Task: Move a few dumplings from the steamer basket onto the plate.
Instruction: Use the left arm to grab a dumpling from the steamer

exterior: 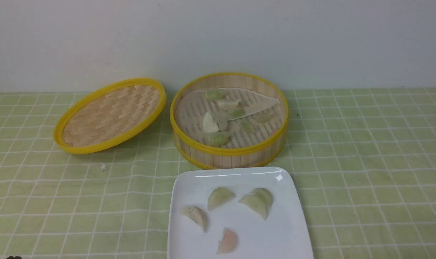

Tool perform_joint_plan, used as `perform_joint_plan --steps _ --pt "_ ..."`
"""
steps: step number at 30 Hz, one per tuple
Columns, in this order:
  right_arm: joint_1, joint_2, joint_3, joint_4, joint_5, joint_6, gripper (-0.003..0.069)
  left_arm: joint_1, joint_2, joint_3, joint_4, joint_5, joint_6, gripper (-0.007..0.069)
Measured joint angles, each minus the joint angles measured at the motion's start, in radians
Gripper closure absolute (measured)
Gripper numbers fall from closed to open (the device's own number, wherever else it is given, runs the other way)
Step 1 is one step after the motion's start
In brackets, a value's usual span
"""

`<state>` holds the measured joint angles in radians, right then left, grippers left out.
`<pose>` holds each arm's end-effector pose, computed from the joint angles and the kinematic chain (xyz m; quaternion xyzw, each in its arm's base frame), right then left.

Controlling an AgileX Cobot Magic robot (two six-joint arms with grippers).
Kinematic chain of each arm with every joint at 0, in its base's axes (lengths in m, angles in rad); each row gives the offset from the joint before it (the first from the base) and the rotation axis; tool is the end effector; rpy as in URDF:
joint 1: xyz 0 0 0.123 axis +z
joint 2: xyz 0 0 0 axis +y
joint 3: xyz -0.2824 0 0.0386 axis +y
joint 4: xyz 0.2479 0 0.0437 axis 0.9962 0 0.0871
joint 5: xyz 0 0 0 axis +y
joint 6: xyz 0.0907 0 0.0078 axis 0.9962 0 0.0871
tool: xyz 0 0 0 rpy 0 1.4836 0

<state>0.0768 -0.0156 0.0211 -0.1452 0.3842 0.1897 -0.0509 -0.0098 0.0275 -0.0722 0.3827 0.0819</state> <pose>0.0522 -0.0009 0.1726 0.0073 0.8043 0.0173 0.5939 0.0522 -0.0051 0.1701 0.0345 0.8077 -0.0215 0.5882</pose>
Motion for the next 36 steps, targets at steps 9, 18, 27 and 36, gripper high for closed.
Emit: perform_joint_plan --steps 9,18,27,36 --pt "0.0 0.0 0.0 0.0 0.0 0.0 0.0673 0.0 0.0 0.0 0.0 0.0 0.0 0.0631" --pt "0.0 0.0 0.0 0.0 0.0 0.0 0.0673 0.0 0.0 0.0 0.0 0.0 0.0 0.0631" --pt "0.0 0.0 0.0 0.0 0.0 0.0 0.0673 0.0 0.0 0.0 0.004 -0.001 0.001 0.0631" --pt "0.0 0.0 0.0 0.0 0.0 0.0 0.0673 0.0 0.0 0.002 -0.159 -0.175 -0.108 0.0631"
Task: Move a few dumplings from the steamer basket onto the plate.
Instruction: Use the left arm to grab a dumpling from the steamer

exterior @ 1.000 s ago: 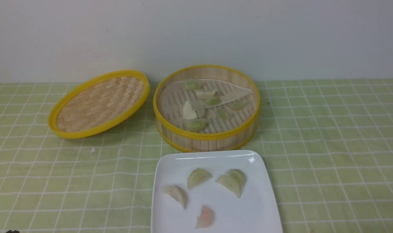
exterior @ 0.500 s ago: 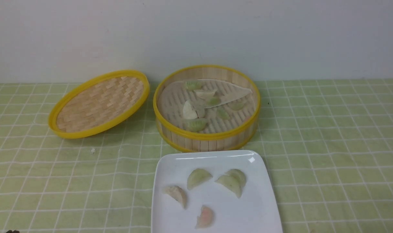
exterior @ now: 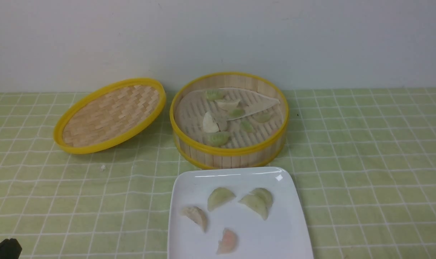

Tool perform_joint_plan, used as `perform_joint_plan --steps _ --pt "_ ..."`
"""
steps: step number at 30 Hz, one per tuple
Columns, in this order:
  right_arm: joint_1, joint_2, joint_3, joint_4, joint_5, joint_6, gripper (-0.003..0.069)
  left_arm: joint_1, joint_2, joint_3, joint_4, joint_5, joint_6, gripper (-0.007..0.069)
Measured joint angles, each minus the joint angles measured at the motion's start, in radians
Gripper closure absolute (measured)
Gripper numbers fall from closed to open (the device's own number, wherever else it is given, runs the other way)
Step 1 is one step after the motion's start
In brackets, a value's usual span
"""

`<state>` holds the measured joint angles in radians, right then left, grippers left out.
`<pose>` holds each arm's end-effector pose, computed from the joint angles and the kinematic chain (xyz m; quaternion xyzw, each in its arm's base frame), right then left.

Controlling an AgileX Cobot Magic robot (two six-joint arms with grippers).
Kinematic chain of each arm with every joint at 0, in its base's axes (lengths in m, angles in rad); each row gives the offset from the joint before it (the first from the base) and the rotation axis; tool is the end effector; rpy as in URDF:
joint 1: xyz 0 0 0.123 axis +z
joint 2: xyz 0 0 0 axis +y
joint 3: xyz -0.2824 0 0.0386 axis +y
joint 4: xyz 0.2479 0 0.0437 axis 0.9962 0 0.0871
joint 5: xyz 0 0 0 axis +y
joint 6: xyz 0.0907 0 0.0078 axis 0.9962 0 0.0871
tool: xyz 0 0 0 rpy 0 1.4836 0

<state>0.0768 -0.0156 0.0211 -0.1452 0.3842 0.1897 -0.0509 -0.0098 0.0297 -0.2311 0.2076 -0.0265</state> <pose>0.0522 -0.0009 0.1726 0.0073 0.8043 0.0173 0.5939 0.0558 -0.0072 0.1852 -0.0604 0.7507 -0.1171 0.6474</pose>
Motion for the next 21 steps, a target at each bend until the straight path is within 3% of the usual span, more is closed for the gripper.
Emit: perform_joint_plan --steps 7,9,12,15,18,21 --pt "0.0 0.0 0.006 0.059 -0.041 0.02 0.0673 0.0 0.0 0.0 -0.187 -0.319 -0.048 0.0631" --pt "0.0 0.0 0.009 0.189 -0.131 0.079 0.0673 0.0 0.0 0.0 -0.223 -0.488 -0.09 0.0631" --pt "0.0 0.0 0.009 0.37 -0.283 0.167 0.0673 0.0 0.0 -0.052 -0.241 -0.614 -0.187 0.0631" --pt "0.0 0.0 0.009 0.489 -0.366 0.2 0.0673 0.0 0.017 -0.145 -0.221 -0.599 -0.238 0.0631" --pt "0.0 0.0 0.009 0.567 -0.444 0.203 0.0673 0.0 0.133 -0.382 -0.098 -0.382 -0.263 0.0631" --pt "0.0 0.0 0.009 0.59 -0.461 0.21 0.0673 0.0 0.287 -0.611 0.001 -0.061 -0.259 0.0631"
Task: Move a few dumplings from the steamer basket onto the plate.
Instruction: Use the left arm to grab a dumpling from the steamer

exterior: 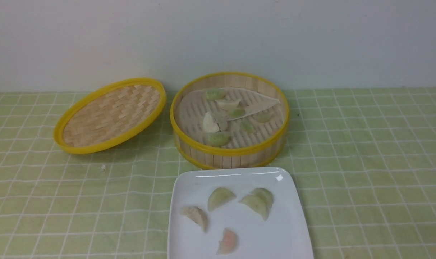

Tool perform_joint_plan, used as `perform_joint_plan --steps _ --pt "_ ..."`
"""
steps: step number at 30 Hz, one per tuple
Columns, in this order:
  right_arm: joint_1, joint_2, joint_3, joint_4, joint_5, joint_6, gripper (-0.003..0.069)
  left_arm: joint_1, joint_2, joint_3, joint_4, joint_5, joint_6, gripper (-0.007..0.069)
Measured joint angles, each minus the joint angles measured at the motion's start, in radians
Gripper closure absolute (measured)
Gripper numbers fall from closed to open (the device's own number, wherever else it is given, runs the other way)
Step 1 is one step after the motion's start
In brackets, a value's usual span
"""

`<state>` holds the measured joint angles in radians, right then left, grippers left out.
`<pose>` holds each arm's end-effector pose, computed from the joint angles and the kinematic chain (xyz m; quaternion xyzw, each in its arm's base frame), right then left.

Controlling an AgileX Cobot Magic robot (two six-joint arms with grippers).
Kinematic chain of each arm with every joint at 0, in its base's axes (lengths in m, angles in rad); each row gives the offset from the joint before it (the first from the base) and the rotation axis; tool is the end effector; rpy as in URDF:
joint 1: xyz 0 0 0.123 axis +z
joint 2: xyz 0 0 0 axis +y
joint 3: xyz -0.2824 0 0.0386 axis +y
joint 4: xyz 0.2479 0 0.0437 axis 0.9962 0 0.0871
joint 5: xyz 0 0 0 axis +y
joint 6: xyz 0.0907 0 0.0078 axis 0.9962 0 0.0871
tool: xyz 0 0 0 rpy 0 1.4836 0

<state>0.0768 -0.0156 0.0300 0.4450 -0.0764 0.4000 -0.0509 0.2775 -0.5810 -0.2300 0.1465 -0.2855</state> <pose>0.0557 0.0013 0.2101 0.2567 0.6029 0.3259 0.6815 0.0505 -0.0056 0.3755 -0.1279 0.6008 -0.2294 0.7550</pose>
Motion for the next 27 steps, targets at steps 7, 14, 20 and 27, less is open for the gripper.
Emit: perform_joint_plan --steps 7,14,20,27 --pt "0.016 0.005 -0.091 -0.003 0.21 0.023 0.0673 0.0 0.509 -0.424 -0.028 0.66 0.258 0.0631" --pt "0.059 0.313 -0.536 -0.142 0.78 -0.181 0.0673 -0.021 0.95 -0.558 -0.276 0.818 0.687 0.0631" --pt "0.062 0.65 -0.843 -0.191 1.179 -0.4 0.0673 -0.129 1.18 -0.661 -0.287 0.82 0.826 0.0631" --pt "0.062 0.874 -0.981 -0.173 1.305 -0.525 0.0673 -0.246 1.447 -0.89 -0.259 0.8 0.903 0.0629"
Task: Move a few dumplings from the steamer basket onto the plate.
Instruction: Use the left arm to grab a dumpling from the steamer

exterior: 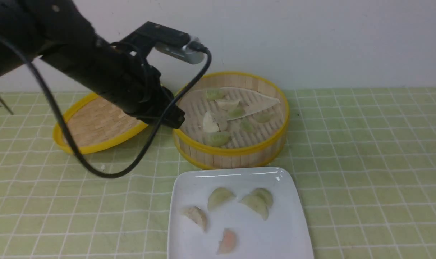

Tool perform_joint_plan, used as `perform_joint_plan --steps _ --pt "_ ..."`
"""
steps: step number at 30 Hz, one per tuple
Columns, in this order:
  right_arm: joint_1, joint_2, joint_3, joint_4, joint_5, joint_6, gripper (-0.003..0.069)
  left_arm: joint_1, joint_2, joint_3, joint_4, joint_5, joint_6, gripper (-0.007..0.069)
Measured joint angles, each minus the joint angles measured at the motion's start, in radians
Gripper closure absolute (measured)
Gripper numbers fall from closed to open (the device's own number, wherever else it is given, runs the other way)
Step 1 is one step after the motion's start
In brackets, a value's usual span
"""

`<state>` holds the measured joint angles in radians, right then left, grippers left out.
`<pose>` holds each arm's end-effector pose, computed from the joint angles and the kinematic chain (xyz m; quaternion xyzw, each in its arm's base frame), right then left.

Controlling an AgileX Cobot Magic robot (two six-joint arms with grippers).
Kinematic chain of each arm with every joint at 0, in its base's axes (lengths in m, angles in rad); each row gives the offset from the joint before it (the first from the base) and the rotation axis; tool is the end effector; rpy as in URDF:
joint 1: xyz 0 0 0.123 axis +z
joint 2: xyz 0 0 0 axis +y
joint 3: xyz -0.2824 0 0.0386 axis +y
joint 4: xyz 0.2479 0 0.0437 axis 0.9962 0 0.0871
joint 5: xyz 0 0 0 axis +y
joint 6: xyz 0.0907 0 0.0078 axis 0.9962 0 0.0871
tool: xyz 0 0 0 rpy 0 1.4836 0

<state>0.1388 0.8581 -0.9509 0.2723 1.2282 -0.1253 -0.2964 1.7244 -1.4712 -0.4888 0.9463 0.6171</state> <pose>0.1276 0.0411 0.3525 -0.1151 0.9502 0.1370 0.2550 0.3475 -0.1424 0.3032 0.3331 0.8891 -0.1852 0.2533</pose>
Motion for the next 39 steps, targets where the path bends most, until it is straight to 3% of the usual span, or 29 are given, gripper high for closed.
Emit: perform_joint_plan --steps 5,8,10,11,14,16,20,25,27,28,29,30,31,39 --pt "0.0 0.026 -0.001 0.04 0.004 -0.009 0.0673 -0.039 0.172 -0.128 0.062 -0.053 0.005 0.0568" --pt "0.0 0.026 -0.001 0.054 0.004 -0.009 0.0673 -0.053 0.255 -0.185 0.095 -0.087 0.006 0.0482" --pt "0.0 0.026 -0.001 0.072 0.004 -0.009 0.0673 -0.061 0.317 -0.226 0.112 -0.12 0.005 0.0379" --pt "0.0 0.026 -0.001 0.072 0.004 -0.009 0.0673 -0.061 0.322 -0.229 0.114 -0.122 0.005 0.0379" --pt "0.0 0.026 -0.001 0.093 0.003 -0.009 0.0673 -0.066 0.407 -0.279 0.122 -0.152 0.004 0.0233" --pt "0.0 0.026 -0.001 0.1 0.002 -0.009 0.0673 -0.066 0.442 -0.295 0.122 -0.163 0.004 0.0178" --pt "0.0 0.026 -0.001 0.109 0.002 -0.009 0.0673 -0.066 0.494 -0.303 0.122 -0.177 0.004 0.014" --pt "0.0 0.026 -0.001 0.116 0.001 -0.009 0.0673 -0.066 0.532 -0.306 0.119 -0.222 -0.002 0.0153" --pt "0.0 0.026 -0.001 0.117 0.001 -0.009 0.0673 -0.066 0.539 -0.308 0.115 -0.226 -0.011 0.0225" --pt "0.0 0.026 -0.001 0.117 0.001 -0.009 0.0673 -0.066 0.539 -0.309 0.115 -0.226 -0.01 0.0225" --pt "0.0 0.026 -0.001 0.118 0.001 -0.009 0.0673 -0.07 0.54 -0.308 0.114 -0.226 -0.012 0.0326" --pt "0.0 0.026 -0.001 0.118 0.001 -0.009 0.0673 -0.07 0.54 -0.308 0.114 -0.226 -0.012 0.0326" --pt "0.0 0.026 -0.001 0.118 0.001 -0.012 0.0673 -0.075 0.54 -0.308 0.119 -0.223 -0.012 0.0431" --pt "0.0 0.026 -0.001 0.118 0.001 -0.021 0.0673 -0.086 0.55 -0.436 0.131 -0.034 -0.05 0.0428"
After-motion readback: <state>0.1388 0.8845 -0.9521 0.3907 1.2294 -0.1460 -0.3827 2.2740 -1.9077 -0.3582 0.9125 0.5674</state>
